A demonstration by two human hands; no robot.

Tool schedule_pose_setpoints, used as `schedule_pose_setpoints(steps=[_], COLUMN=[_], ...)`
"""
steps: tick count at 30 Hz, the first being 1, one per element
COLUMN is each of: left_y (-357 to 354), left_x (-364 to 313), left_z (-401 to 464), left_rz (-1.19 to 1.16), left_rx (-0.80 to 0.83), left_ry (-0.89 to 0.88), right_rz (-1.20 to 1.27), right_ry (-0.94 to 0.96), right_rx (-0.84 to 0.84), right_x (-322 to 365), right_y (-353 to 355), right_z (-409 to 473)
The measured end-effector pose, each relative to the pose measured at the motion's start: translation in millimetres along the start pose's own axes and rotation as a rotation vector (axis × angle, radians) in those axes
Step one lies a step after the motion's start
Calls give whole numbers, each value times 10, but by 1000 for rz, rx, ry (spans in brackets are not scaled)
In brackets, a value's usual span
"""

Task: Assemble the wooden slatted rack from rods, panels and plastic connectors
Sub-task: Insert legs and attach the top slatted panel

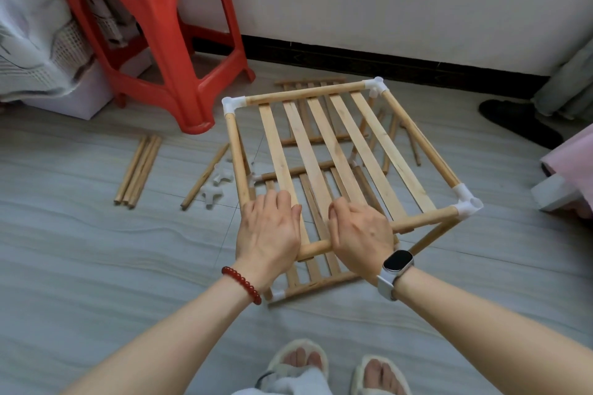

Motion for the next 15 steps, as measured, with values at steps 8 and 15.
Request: schedule_pose_setpoints(steps=[8,15], left_y=[157,168], left_x=[12,206], left_z=[-82,-314], left_rz=[-60,-328], left_rx=[-79,114], left_ry=[61,236], right_rz=[1,-130], right_ry=[18,30], right_rx=[157,239], right_x=[4,-163], right_y=[102,250], right_z=[-99,-30])
Point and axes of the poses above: each hand's wrist, its own z-axis towards the middle knuckle, its own y-axis out of the back of the hand, x = y × z, the point moved 4 cm from there along z, towards the middle knuckle, and after that the axes turned 14 degrees about -y, right-handed, at the moved point
